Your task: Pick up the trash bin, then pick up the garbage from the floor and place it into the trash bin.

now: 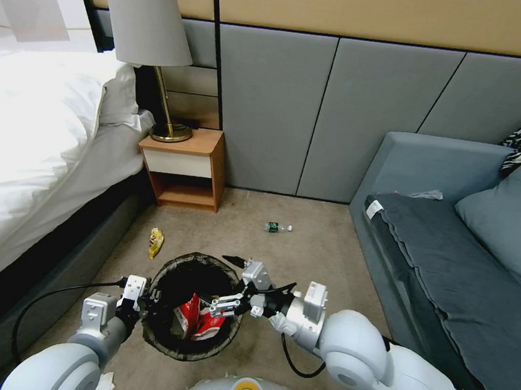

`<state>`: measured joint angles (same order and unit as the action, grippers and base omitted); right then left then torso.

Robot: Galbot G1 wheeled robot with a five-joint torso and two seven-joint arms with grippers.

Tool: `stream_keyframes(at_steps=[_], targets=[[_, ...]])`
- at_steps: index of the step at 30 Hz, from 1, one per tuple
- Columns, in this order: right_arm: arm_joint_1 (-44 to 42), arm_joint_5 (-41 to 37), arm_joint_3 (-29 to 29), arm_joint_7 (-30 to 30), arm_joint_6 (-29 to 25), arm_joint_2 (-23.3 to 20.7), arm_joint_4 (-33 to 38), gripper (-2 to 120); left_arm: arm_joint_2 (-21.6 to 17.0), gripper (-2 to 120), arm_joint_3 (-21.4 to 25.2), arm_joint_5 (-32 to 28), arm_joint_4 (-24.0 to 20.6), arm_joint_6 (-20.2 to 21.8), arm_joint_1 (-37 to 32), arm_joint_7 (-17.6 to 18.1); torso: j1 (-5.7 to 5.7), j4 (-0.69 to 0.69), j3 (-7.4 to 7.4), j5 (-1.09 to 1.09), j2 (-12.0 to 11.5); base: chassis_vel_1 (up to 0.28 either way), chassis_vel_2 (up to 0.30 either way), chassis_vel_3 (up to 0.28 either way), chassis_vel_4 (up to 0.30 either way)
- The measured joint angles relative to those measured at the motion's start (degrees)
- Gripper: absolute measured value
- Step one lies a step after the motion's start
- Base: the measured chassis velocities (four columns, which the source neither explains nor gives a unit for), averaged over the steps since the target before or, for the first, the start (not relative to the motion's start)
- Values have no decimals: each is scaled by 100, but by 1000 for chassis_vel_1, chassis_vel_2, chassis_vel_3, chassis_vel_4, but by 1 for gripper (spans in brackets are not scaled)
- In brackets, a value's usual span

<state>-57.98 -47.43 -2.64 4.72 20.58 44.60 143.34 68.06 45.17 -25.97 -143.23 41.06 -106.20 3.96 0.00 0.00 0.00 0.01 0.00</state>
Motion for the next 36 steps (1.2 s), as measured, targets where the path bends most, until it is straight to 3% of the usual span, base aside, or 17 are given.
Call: stream_keyframes(at_steps=[5, 10, 11, 14, 20, 21, 24, 25, 36], targets=[[-762, 457, 737, 858, -293, 85, 1, 100, 111, 2, -28, 43, 0, 0, 118, 20, 0, 1, 0, 0, 0, 0, 0, 0, 0], [-1593, 1305, 1758, 1163, -349, 342, 1, 100, 245, 2, -30, 135, 0, 0, 234, 23, 0, -2, 0, 1, 0, 0, 0, 0, 0], [-1593, 1305, 1758, 1163, -349, 342, 1, 100, 245, 2, -30, 135, 0, 0, 234, 23, 0, -2, 0, 1, 0, 0, 0, 0, 0], [-2102, 1587, 2674, 1208, -517, 667, -52, 100, 251, 2, 18, 141, 0, -1, 384, 24, 0, 0, 0, 0, 0, 0, 0, 0, 0], [-2756, 1932, 3450, 1070, -811, 1110, -70, 100, 249, 2, 57, 96, 0, -1, 458, 23, 0, 0, 0, 0, 0, 0, 0, 0, 0], [-3101, 2107, 3715, 992, -955, 1366, -49, 100, 247, 2, 56, 69, 0, -1, 514, 24, 0, -2, 0, 0, 0, 0, 0, 0, 0], [-3412, 2208, 3923, 978, -1052, 1700, -21, 100, 233, 2, 39, 43, 0, -1, 593, 24, 0, -1, 0, -2, 0, 0, 0, 0, 0], [-3709, 2285, 4133, 1028, -1153, 2267, -20, 100, 212, 2, 7, 28, 0, 2, 666, 14, 0, -2, -1, -2, 0, 0, 0, 0, 0], [-4018, 2587, 4250, 1121, -1212, 3022, -17, 100, 320, 2, 21, 11, 0, 16, 635, 13, 0, -1, -1, -1, 0, 0, 0, 0, 0]])
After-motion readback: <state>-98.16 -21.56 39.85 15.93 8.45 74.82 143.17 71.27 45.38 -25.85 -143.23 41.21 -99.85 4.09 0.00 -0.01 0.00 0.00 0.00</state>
